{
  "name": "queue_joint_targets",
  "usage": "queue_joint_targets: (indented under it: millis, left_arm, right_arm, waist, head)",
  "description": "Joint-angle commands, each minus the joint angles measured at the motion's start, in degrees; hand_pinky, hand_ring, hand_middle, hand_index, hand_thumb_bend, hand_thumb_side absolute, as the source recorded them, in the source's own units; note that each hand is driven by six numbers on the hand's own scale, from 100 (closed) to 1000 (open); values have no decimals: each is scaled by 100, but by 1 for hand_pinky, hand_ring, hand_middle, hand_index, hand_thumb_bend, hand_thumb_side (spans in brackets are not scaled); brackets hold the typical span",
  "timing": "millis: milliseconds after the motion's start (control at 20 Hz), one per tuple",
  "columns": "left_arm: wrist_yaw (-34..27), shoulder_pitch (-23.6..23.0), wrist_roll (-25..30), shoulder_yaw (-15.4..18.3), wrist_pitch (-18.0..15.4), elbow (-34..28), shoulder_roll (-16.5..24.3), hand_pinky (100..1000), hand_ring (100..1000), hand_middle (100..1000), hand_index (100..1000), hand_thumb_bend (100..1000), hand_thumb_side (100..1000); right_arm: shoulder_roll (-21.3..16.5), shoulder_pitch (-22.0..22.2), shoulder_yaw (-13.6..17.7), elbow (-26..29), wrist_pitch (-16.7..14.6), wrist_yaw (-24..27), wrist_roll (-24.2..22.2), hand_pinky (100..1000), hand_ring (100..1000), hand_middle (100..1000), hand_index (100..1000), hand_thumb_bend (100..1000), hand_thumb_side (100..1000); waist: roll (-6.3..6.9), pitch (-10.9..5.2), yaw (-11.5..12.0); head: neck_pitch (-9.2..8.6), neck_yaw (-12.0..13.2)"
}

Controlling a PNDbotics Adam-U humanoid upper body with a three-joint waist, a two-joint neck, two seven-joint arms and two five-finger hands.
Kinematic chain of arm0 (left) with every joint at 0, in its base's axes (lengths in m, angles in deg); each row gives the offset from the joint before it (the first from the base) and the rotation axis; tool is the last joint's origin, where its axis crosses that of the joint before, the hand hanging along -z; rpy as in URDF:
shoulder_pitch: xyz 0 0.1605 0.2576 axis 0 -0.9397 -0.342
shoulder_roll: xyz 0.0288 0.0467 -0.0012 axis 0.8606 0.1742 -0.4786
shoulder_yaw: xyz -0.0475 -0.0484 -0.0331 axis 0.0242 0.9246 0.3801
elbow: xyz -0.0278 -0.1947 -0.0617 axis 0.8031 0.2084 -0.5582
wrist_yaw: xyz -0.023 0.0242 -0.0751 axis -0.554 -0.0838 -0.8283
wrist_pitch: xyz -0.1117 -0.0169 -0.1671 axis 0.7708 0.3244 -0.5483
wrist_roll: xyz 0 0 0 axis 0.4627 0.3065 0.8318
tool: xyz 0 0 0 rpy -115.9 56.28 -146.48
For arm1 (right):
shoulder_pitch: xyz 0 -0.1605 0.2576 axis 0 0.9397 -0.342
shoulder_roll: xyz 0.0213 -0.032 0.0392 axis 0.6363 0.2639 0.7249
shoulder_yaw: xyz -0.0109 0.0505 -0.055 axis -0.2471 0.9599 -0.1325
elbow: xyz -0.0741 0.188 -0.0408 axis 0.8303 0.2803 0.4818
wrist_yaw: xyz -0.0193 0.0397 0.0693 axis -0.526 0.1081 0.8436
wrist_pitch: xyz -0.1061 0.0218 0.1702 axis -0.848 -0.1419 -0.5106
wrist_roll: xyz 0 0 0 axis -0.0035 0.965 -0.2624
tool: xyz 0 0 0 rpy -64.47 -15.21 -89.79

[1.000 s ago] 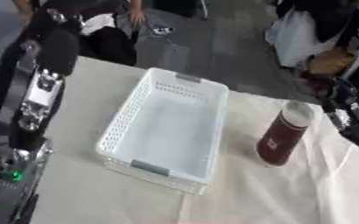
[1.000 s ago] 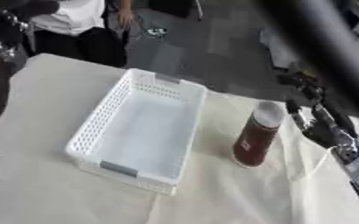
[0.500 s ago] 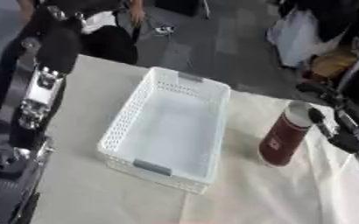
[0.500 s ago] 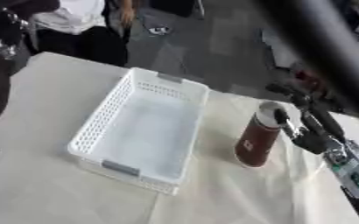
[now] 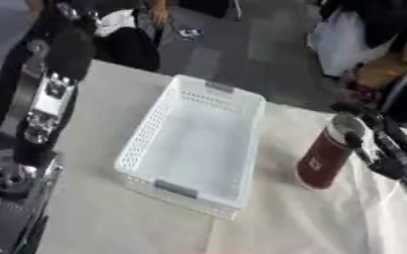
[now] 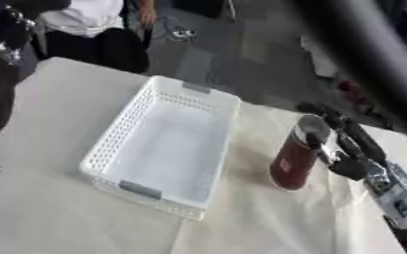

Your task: Pick up objects on the table and place them in the box.

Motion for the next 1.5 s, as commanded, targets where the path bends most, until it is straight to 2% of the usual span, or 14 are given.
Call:
queue_joint_targets:
  millis: [50, 600, 1050, 1500]
  left_arm:
    - [-8, 112, 1, 9, 12, -93, -25, 999, 842, 890, 913, 553, 1000]
    - [-4, 126, 4, 11, 17, -93, -30, 999, 842, 890, 913, 553, 1000]
    - [5, 126, 11, 8, 17, -93, -19, 999, 842, 890, 914, 551, 1000]
    - [4, 130, 20, 1, 14, -93, -19, 999, 841, 890, 914, 551, 1000]
  right_arm:
    - [-89, -57, 84, 14, -16, 69, -57, 937, 869, 859, 1000, 161, 1000]
    - [-73, -64, 89, 26, -99, 54, -267, 931, 883, 876, 1000, 109, 1000]
    - [-154, -154, 214, -153, -110, -193, -48, 947, 896, 884, 1000, 100, 1000]
    - [-265, -330, 142, -229, -174, -596, -436, 956, 945, 931, 1000, 100, 1000]
  waist:
    - [22, -56, 5]
    - [23, -47, 0]
    - [27, -27, -17]
    - [17, -31, -9]
  head:
    - [-97, 53]
    - [-102, 60]
    - [-72, 76]
    - [-35, 82]
